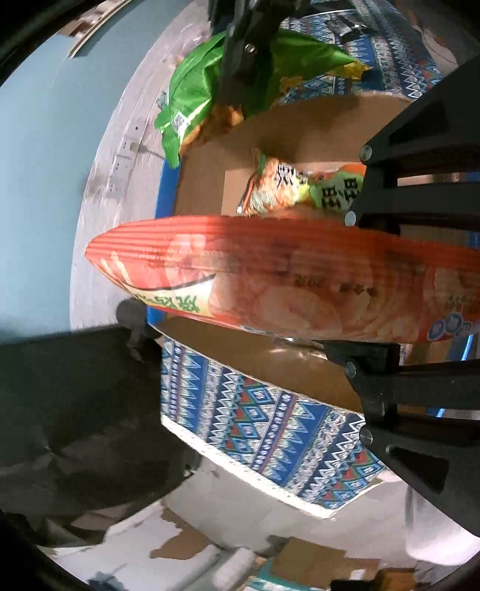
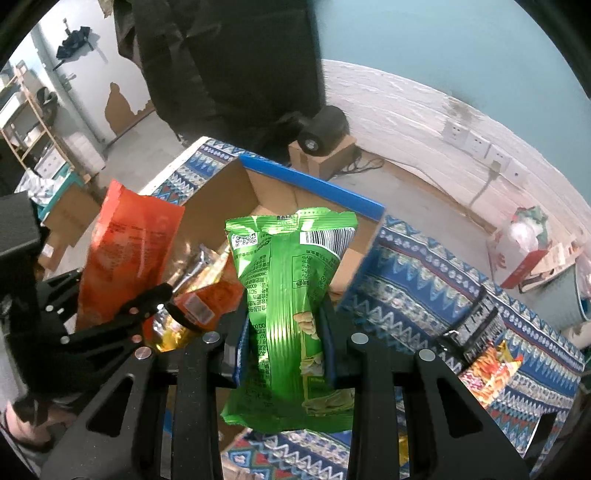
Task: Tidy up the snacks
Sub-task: 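Carry the orange shrimp-chip bag to the box with the left tool while the right tool carries the green bag, then open the left tool over the box releasing the orange bag while the right tool releases the green bag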
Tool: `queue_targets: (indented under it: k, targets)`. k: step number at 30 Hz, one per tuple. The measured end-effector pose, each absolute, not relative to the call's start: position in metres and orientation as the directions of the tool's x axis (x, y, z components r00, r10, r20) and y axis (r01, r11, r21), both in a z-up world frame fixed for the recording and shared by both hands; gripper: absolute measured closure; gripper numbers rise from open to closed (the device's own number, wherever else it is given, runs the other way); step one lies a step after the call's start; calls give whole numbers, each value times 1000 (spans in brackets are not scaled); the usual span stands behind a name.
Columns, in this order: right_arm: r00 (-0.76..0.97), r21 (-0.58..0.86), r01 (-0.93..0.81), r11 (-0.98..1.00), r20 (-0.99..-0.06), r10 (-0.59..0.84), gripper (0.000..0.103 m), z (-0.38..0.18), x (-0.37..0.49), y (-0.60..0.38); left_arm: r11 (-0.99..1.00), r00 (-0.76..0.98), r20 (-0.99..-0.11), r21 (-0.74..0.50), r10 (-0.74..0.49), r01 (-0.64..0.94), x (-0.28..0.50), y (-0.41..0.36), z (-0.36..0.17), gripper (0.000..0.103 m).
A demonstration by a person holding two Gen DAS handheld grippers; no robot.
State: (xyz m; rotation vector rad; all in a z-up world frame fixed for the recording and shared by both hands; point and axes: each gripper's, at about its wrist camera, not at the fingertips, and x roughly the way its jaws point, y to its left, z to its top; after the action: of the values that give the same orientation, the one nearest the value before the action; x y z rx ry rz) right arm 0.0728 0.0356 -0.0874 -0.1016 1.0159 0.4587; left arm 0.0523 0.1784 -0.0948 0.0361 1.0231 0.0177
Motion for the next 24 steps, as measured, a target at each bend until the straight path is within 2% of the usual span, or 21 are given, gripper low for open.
queue_targets:
  k: [2, 4, 6, 12, 20, 24]
  targets:
    - [432, 134, -419, 898, -841, 327, 74, -90, 76, 41, 999, 502, -864, 44, 49, -22, 55, 184, -100, 67]
    - [424, 140, -421, 896, -843, 330, 74, -93, 77, 46, 998, 490, -870, 51, 60, -32, 55, 188, -103, 60]
    - [416, 143, -424, 894, -846, 333, 74, -95, 79, 48, 998, 492, -868, 56, 68, -40, 53, 188, -102, 46]
    - [401, 144, -430, 891, -854, 331, 73, -102, 81, 57, 993, 518, -847, 109, 117, -45, 48, 190, -91, 32]
    - [393, 150, -437, 887, -855, 338, 73, -103, 85, 66, 990, 536, -833, 132, 140, -54, 40, 196, -81, 29]
    - [379, 163, -448, 879, -856, 351, 71, -106, 86, 71, 990, 546, -826, 128, 142, -63, 38, 199, -77, 24]
